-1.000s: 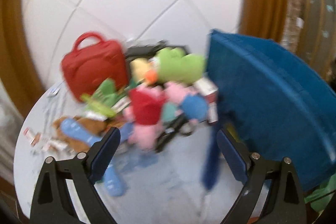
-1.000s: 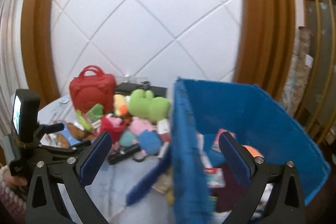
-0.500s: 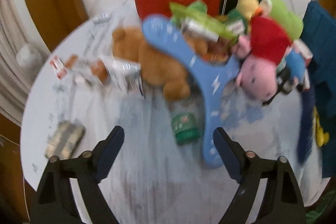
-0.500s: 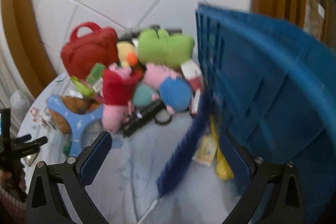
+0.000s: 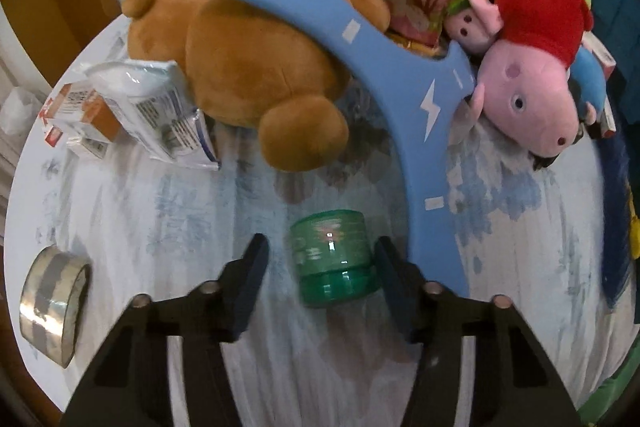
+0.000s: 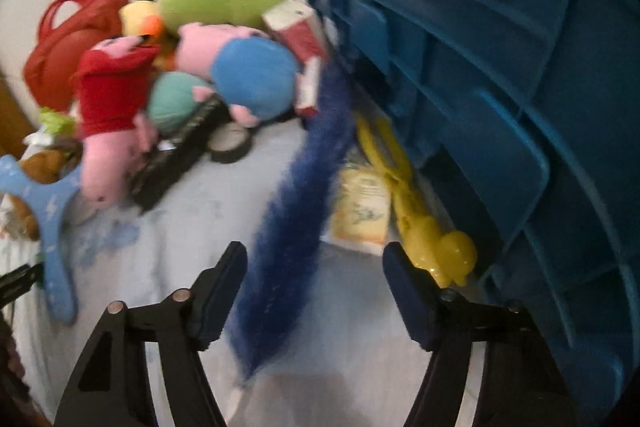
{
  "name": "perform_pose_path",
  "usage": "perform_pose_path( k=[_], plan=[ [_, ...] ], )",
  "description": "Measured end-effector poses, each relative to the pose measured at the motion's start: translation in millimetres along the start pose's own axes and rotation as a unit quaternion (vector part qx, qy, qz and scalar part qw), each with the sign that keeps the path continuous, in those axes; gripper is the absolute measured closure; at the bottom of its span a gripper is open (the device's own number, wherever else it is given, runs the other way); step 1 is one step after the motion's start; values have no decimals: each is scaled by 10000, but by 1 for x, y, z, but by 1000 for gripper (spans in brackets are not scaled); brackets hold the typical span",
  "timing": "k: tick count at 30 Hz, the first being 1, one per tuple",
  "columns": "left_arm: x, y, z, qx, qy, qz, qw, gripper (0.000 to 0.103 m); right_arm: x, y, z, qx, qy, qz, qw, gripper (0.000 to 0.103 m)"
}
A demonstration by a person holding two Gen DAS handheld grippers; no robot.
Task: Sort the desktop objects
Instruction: 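Grasp the green jar with left gripper while right grasps a clear snack bag, then lift the green jar and snack bag over the blue crate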
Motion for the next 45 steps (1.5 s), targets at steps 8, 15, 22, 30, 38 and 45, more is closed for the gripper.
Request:
perform_pose_path(
  k=[8, 15, 22, 30, 38, 45],
  plan=[
    [9, -6, 13, 74, -7, -62, 10000, 63, -15, -3, 55, 176, -489, 70, 9986, 59],
    [10, -1, 14, 56, 11, -75, 10000, 63, -20, 9, 84, 160, -712, 41, 9973, 51],
    [16, -2, -8, -28, 50, -236, 9997, 63, -20, 5, 77, 301, -701, -57, 9971, 73],
    [21, 14, -70, -572, 249, -291, 9976, 63, -8, -5, 18, 192, -166, -316, 9992, 79],
    [6, 36, -97, -1010, 171, -98, 9947, 63, 29, 13, -53, -428, 386, -825, 9949, 80],
    [-50, 62, -154, -1628, -64, 310, 9862, 63, 46, 51, -143, -1472, 933, -1010, 9795, 80]
  ],
)
Point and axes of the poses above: each gripper's, at about its wrist camera, not at the fingertips, and z roughly the way its jaws point, x to its left, y to its top, the point moved 5 cm from there along z, roughly the way its jaws point, and after that the axes turned 11 degrees about z, right-handed, at the moved point
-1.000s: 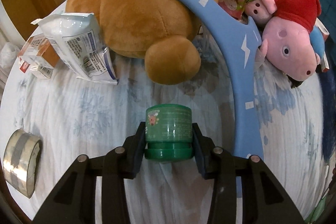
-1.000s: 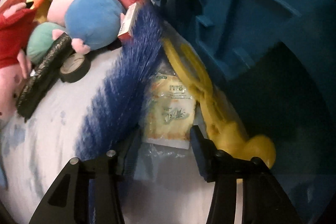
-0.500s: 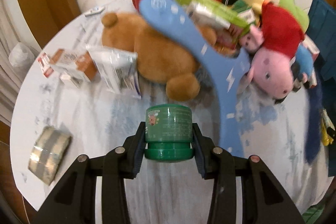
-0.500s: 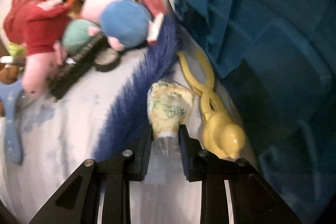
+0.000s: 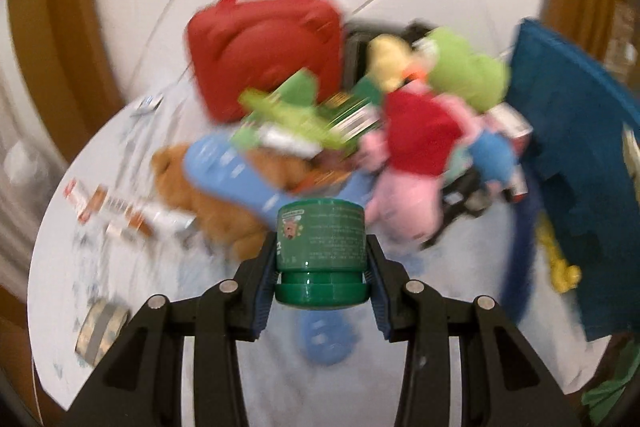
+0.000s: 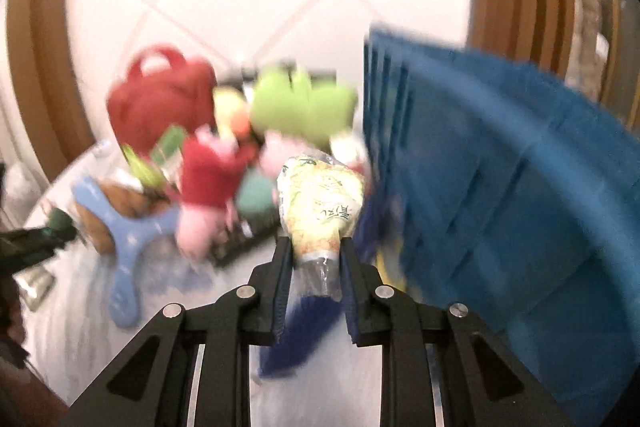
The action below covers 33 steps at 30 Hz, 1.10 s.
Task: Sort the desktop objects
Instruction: 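Lift the green jar and snack bag over the blue crate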
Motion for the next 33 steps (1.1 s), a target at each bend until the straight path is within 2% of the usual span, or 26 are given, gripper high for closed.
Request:
perform_pose_path(
  k=[6, 10, 15, 21, 26, 33],
  plan=[
    [-71, 51, -42, -632, -534, 427, 9957, 63, -11, 42, -69, -811, 31, 5, 9967, 80],
    [-128, 85, -74, -1078, -896, 766, 9872, 63, -35, 60, -109, -1230, -196, 71, 9922, 80],
    [-208, 119, -116, -1598, -1421, 1177, 9697, 63, -77, 69, -145, -1548, -531, 270, 9862, 80],
    [-296, 145, -153, -2017, -1926, 1603, 9469, 63, -134, 72, -164, -1671, -957, 455, 9802, 80],
    [-362, 153, -168, -2013, -2141, 1906, 9366, 63, -177, 71, -168, -1617, -1176, 521, 9784, 80],
    [-424, 145, -171, -1737, -2139, 2289, 9336, 63, -233, 70, -157, -1407, -1352, 494, 9795, 80]
  ],
)
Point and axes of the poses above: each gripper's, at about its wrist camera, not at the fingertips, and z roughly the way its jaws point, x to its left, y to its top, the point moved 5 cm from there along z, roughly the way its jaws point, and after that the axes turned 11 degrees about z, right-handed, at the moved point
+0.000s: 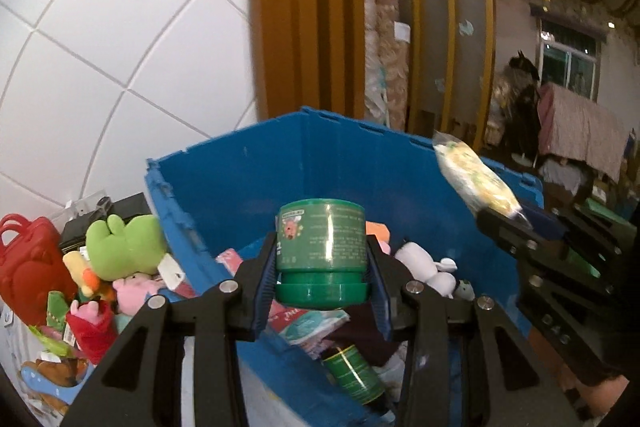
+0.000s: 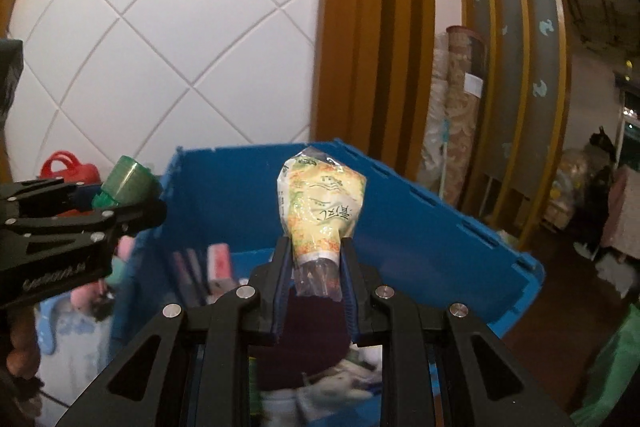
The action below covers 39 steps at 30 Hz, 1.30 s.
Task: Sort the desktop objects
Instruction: 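Lift the green jar and snack bag over the blue crate, then release the green jar and snack bag into the crate with both grippers, then withdraw both grippers from the crate back over the table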
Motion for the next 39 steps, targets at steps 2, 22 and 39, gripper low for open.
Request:
perform_pose_path(
  k=[2, 22, 39],
  plan=[
    [-8, 2, 5, 70, 3, 79, 9999, 63, -10, -1, 8, 44, -74, -77, 9999, 80],
    [-30, 6, 13, 214, 343, 251, 9989, 22, -54, -12, 34, 458, -276, -202, 9984, 41],
    [22, -9, -31, -219, 994, -342, 9942, 11, -28, 5, 4, 171, 80, -225, 9996, 0]
  ],
)
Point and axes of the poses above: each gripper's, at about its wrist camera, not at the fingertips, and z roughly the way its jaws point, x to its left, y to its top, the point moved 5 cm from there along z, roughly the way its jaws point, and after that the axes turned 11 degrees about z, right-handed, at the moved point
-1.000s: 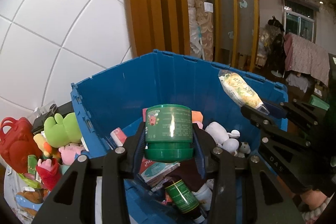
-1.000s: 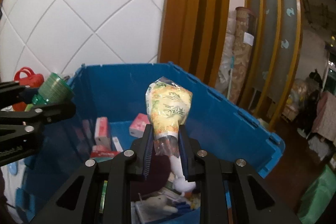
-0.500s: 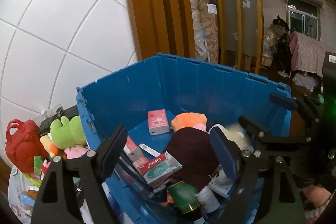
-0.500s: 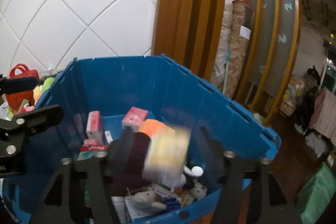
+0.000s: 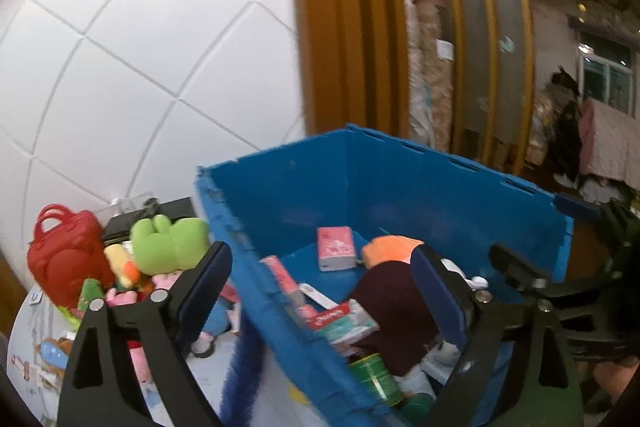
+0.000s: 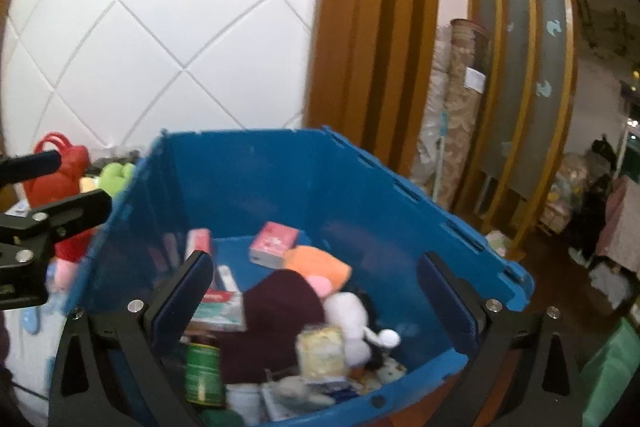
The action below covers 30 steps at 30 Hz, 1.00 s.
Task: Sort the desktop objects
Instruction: 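Withdraw both grippers from the crate back over the table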
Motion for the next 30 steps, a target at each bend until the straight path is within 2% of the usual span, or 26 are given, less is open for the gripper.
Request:
perform_pose_path(
  k=[5, 11, 19, 22, 24, 26, 30],
  plan=[
    [48, -24, -6, 149, 362, -360, 9986, 11, 32, 11, -17, -193, 517, -10, 9985, 0],
    [117, -62, -20, 338, 870, -734, 9929, 11, 95, 17, -33, -330, 1125, -256, 9928, 0],
    [206, -118, -43, 623, 1389, -1093, 9823, 11, 180, 25, -61, -572, 1404, -596, 9866, 0],
    [238, -145, -49, 798, 1498, -1205, 9781, 11, 207, 24, -65, -487, 1440, -663, 9861, 0],
    [260, -165, -52, 920, 1591, -1247, 9750, 11, 227, 22, -69, -399, 1632, -642, 9837, 0],
    [282, -188, -54, 1091, 1710, -1337, 9700, 11, 247, 17, -71, -308, 1786, -632, 9814, 0],
    [324, -240, -55, 1448, 1856, -1548, 9595, 11, 287, 0, -56, -39, 1791, -777, 9807, 0]
  ],
)
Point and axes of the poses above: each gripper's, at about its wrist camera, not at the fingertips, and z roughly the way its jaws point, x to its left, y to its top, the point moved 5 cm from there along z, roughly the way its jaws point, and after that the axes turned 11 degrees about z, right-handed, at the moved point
